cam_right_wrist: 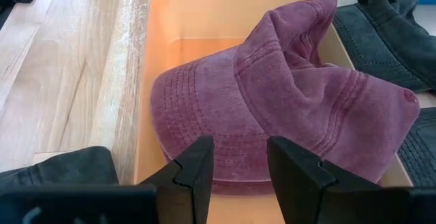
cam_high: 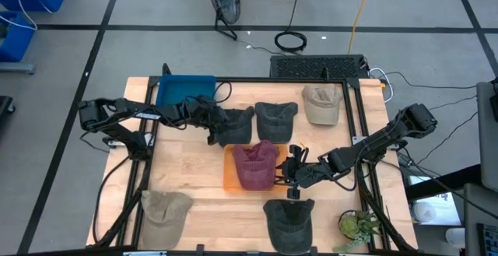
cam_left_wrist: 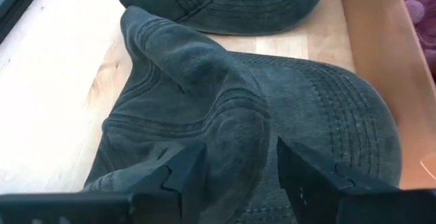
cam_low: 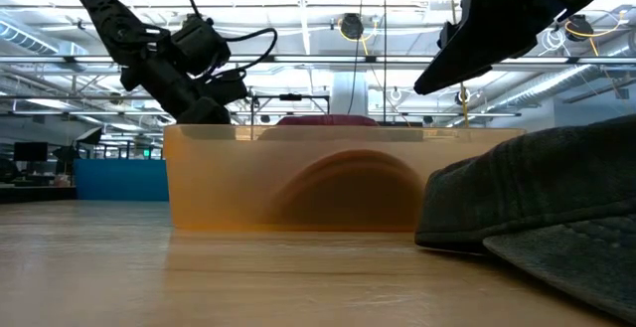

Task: Pick & Place hat
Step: Put the top left black cap into the blue bin

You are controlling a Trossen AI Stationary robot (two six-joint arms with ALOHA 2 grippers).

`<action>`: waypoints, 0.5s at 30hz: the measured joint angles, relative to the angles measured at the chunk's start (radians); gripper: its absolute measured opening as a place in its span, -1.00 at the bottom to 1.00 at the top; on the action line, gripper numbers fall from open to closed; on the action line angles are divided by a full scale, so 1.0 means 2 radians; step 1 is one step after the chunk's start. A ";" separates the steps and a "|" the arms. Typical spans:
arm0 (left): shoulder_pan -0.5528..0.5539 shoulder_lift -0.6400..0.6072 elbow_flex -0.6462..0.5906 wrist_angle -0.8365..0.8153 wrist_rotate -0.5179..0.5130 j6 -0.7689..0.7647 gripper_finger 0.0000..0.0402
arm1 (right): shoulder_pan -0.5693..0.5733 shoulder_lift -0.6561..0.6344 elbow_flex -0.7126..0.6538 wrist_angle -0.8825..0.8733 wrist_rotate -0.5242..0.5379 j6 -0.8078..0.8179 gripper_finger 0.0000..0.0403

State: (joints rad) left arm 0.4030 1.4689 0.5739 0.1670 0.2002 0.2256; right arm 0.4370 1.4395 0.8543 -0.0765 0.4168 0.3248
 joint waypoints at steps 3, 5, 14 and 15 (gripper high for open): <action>0.000 0.004 0.000 -0.003 -0.005 0.000 -0.20 | 0.000 0.000 0.000 0.000 0.000 0.000 -0.39; 0.000 0.010 0.000 -0.004 -0.009 -0.002 -0.25 | 0.000 0.000 0.000 0.000 0.000 0.000 -0.39; 0.001 0.035 0.001 0.028 -0.012 0.008 -0.38 | 0.000 0.000 0.000 0.000 0.000 -0.002 -0.39; 0.001 0.034 0.001 0.030 -0.014 0.013 -0.40 | 0.000 0.000 0.000 0.000 0.000 -0.002 -0.39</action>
State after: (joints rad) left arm 0.4053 1.5365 0.5758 0.2261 0.1723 0.2522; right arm 0.4370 1.4399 0.8539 -0.0773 0.4168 0.3206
